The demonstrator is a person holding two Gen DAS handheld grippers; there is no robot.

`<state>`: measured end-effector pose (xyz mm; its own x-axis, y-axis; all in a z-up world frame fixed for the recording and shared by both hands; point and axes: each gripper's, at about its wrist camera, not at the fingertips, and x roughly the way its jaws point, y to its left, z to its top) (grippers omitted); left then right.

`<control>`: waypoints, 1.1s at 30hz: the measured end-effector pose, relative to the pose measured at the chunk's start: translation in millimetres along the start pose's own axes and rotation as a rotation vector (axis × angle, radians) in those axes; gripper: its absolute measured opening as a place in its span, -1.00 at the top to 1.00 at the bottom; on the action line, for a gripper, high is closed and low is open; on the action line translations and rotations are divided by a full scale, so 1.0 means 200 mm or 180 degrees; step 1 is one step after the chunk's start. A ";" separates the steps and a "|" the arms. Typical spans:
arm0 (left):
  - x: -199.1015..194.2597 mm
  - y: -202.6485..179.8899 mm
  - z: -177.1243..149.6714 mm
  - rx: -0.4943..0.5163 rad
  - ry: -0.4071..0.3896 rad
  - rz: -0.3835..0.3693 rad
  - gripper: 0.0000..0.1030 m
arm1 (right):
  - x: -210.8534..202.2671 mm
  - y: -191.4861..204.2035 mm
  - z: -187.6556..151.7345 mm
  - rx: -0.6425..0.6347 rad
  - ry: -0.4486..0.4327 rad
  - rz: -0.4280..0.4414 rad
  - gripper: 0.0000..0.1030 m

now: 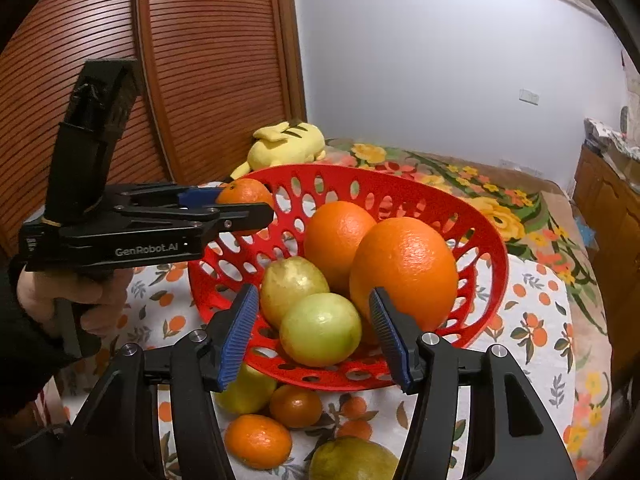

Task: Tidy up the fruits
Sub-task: 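Open the right tool to drop the green fruit while the left tool holds the tangerine, then open the left tool to drop the tangerine into the basket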

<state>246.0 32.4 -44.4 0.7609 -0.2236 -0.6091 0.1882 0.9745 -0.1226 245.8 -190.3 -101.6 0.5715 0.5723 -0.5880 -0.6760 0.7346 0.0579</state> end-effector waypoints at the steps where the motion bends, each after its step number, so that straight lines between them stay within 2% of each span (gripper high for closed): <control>1: 0.01 0.01 0.00 0.0002 0.0002 0.0003 0.14 | 0.00 -0.01 0.00 0.0011 -0.0008 -0.0010 -0.17; 19: 0.06 0.02 0.06 -0.0006 0.0018 0.0041 0.09 | -0.10 -0.04 -0.05 0.0197 -0.0081 -0.0053 -0.21; 22: 0.05 0.03 0.06 -0.0010 -0.0029 0.0057 -0.01 | -0.12 -0.05 -0.07 0.0227 -0.0097 -0.0079 -0.22; 33: -0.14 -0.01 -0.02 0.0020 -0.0133 0.0030 -0.09 | -0.26 -0.03 -0.14 0.0323 -0.0186 -0.0209 -0.24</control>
<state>221.7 36.0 -29.9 0.7880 -0.2152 -0.5769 0.1846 0.9764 -0.1120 208.1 -235.0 -93.3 0.6411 0.5398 -0.5455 -0.5874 0.8026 0.1040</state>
